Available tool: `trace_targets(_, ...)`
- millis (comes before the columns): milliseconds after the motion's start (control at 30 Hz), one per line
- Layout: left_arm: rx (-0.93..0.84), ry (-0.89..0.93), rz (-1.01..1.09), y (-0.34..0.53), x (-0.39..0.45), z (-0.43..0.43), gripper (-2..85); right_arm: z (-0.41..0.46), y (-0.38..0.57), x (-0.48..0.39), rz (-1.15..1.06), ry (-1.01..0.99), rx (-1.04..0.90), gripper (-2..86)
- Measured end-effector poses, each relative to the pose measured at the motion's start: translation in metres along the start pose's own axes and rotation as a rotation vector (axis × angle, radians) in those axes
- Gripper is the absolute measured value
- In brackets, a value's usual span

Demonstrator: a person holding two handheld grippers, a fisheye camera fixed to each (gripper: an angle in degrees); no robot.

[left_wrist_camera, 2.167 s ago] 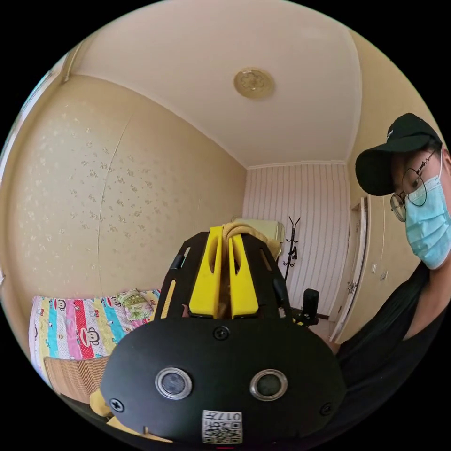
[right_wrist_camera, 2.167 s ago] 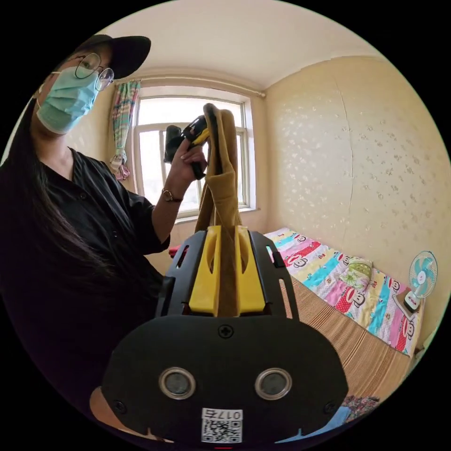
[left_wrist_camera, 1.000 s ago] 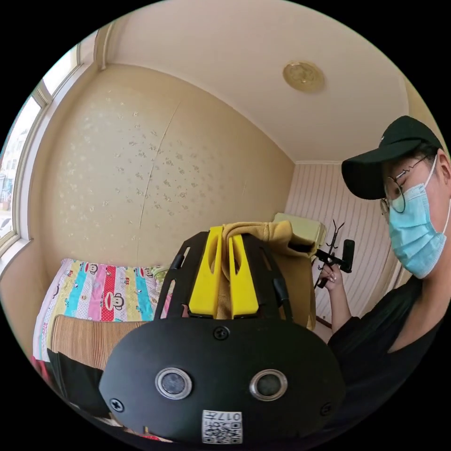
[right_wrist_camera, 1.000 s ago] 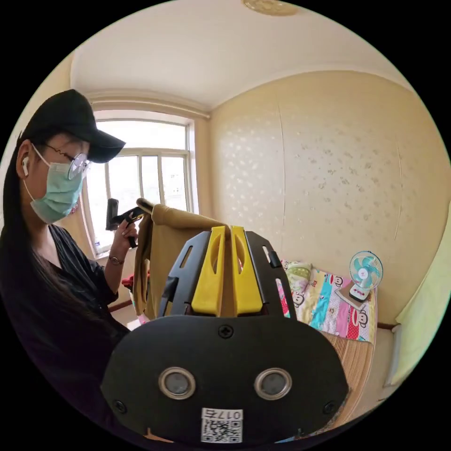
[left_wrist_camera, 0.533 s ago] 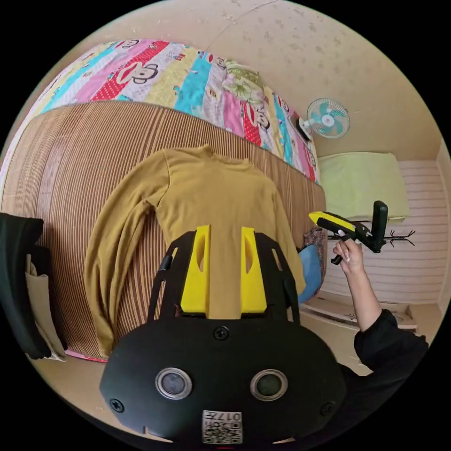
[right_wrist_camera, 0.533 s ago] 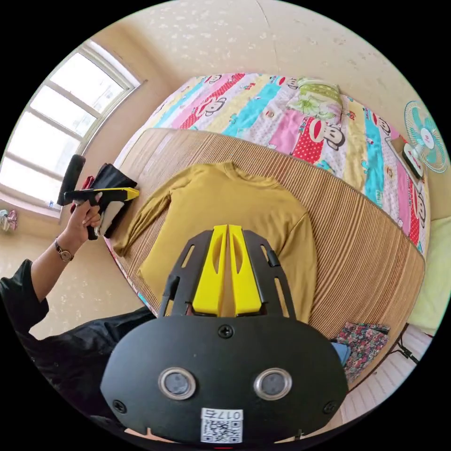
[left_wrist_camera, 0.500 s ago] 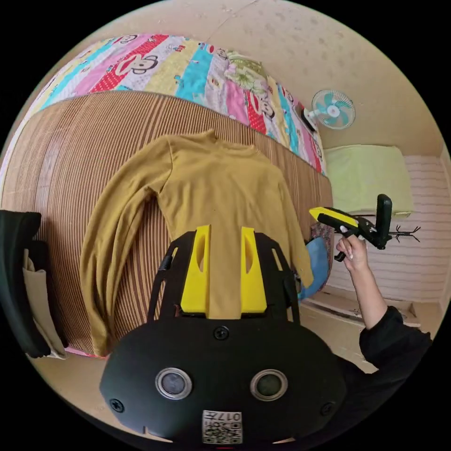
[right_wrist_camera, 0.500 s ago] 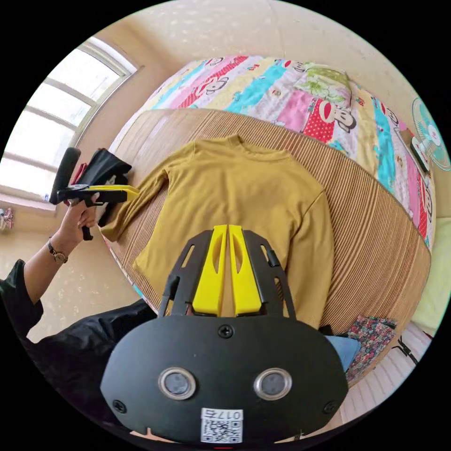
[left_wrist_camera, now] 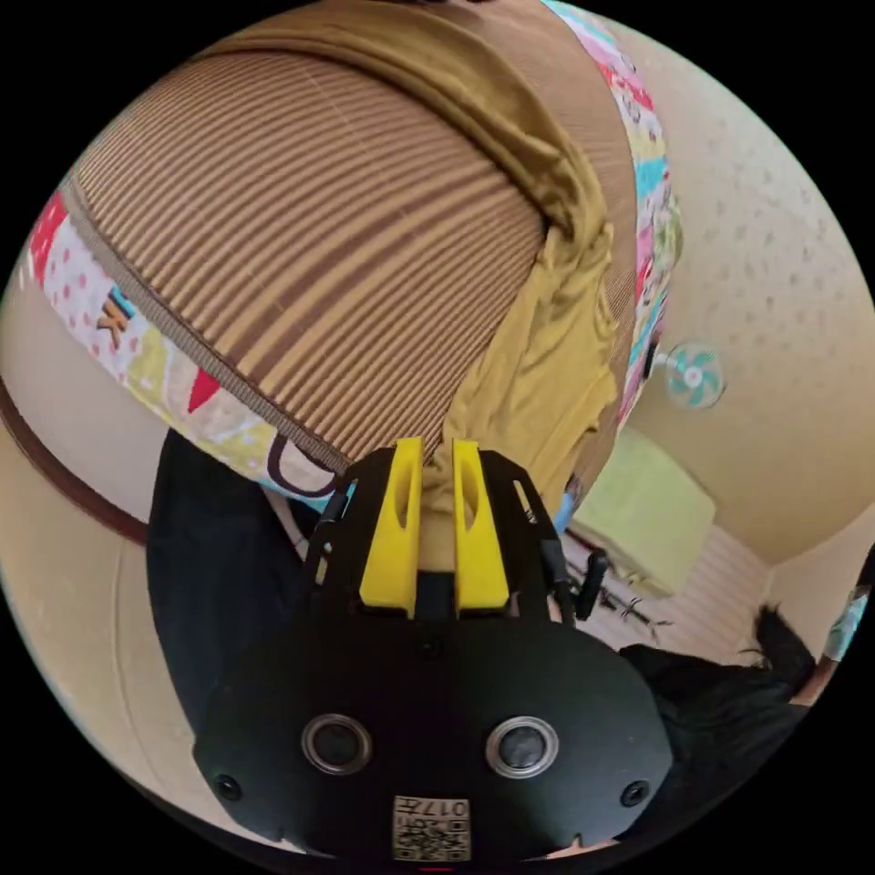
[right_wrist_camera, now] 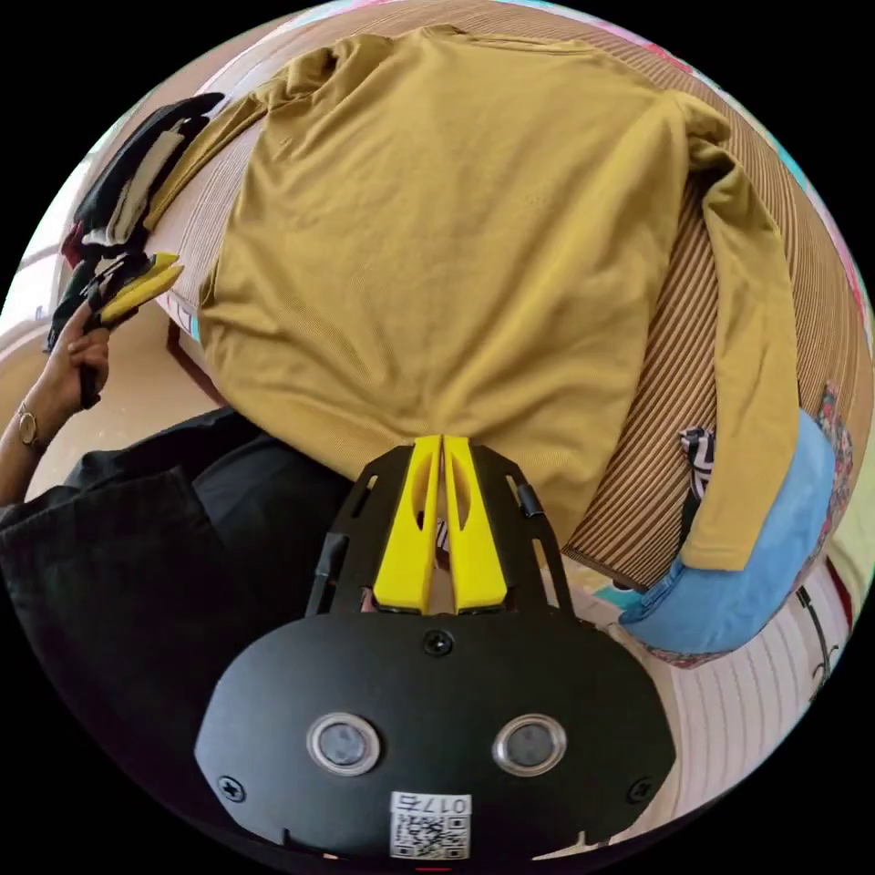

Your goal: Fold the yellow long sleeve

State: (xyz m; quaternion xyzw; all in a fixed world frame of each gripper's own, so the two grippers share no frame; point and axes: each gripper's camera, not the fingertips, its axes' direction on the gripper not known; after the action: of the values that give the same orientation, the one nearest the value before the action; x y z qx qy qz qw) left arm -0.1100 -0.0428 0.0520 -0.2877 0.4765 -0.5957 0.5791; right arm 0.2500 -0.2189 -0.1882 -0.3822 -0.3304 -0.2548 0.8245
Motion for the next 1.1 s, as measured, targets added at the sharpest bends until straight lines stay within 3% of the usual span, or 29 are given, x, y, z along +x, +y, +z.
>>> trace_targets(100,0.289,0.216,-0.126,-0.062,-0.003,-0.037,11.6,-0.005,-0.011,0.051,0.259,-0.233,0.020,0.5)
trace_targets(167,0.359,0.223,-0.200,-0.099,-0.003,-0.041,12.4,-0.007,-0.016,0.081,0.380,-0.395,0.067,0.4)
trace_targets(400,0.551,0.336,-0.345,-0.155,-0.010,-0.048,5.7,-0.013,-0.028,0.088,0.374,-0.407,0.063,0.4)
trace_targets(533,0.661,0.156,-0.032,-0.134,0.072,-0.120,4.0,-0.004,-0.028,0.087,0.389,-0.380,0.048,0.4)
trace_targets(667,0.699,0.055,0.372,-0.099,0.201,-0.151,4.0,0.013,-0.015,0.101,0.552,-0.521,0.100,0.5)
trace_targets(767,0.599,0.055,0.744,-0.061,0.315,-0.106,4.0,0.026,0.004,0.117,0.707,-0.685,0.205,0.9)
trace_targets(900,0.264,0.039,1.119,0.013,0.412,0.057,4.4,0.040,0.043,0.144,0.942,-0.931,0.459,1.9)
trace_targets(1033,-0.272,-0.076,1.174,0.092,0.393,0.248,7.6,0.069,0.100,0.176,1.287,-1.186,0.856,6.3)
trace_targets(1100,-0.454,-0.131,1.139,0.123,0.360,0.296,8.3,0.090,0.116,0.183,1.403,-1.302,0.989,8.7)
